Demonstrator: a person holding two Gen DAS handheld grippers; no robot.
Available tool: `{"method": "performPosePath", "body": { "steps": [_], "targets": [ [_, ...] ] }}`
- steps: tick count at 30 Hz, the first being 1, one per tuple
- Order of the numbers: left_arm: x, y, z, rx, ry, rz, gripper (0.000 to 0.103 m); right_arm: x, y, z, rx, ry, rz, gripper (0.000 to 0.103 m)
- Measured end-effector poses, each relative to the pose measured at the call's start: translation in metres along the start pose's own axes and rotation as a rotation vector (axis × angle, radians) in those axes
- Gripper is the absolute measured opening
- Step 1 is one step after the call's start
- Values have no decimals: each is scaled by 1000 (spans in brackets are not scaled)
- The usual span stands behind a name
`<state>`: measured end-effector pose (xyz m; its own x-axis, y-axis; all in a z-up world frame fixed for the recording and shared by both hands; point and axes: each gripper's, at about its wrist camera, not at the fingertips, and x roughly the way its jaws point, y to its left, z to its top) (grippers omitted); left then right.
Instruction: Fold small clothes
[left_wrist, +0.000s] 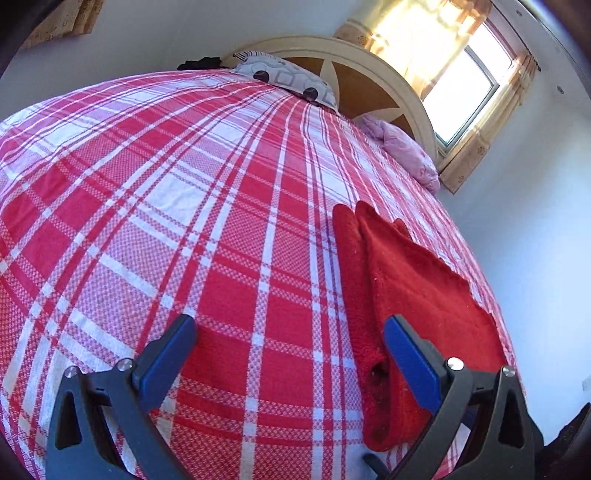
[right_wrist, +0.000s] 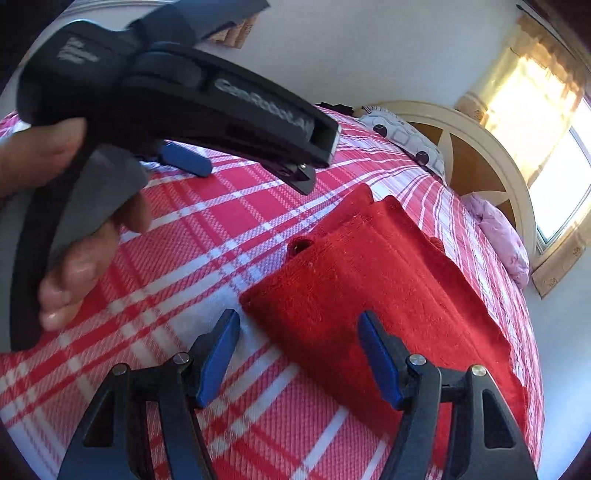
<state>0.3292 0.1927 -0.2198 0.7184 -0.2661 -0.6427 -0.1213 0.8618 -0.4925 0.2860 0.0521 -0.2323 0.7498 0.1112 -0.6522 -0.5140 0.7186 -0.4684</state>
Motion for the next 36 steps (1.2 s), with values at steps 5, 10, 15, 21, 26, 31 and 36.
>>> {"method": "performPosePath", "body": {
  "steps": [5, 10, 15, 21, 26, 31, 36],
  "targets": [
    [-1, 4, 1, -15, -5, -19, 103, 6, -10, 1, 51, 10, 15, 29],
    [-2, 3, 1, -12, -6, -19, 103, 9, -22, -5, 142, -3, 61, 15],
    [0, 1, 1, -6, 3, -6, 103, 8, -15, -6, 123, -14, 34, 15],
    [10, -6, 17, 6, 59, -17, 103, 10, -17, -7, 126, -20, 35, 15],
    [32, -25, 44, 54, 84, -28, 101, 10, -16, -9, 131, -23, 34, 15],
    [64, -55, 67, 133, 147, -97, 94, 9, -12, -8, 111, -21, 12, 15],
    [101, -70, 78, 177, 218, -86, 83, 9, -13, -8, 116, -25, 15, 15]
  ]
}}
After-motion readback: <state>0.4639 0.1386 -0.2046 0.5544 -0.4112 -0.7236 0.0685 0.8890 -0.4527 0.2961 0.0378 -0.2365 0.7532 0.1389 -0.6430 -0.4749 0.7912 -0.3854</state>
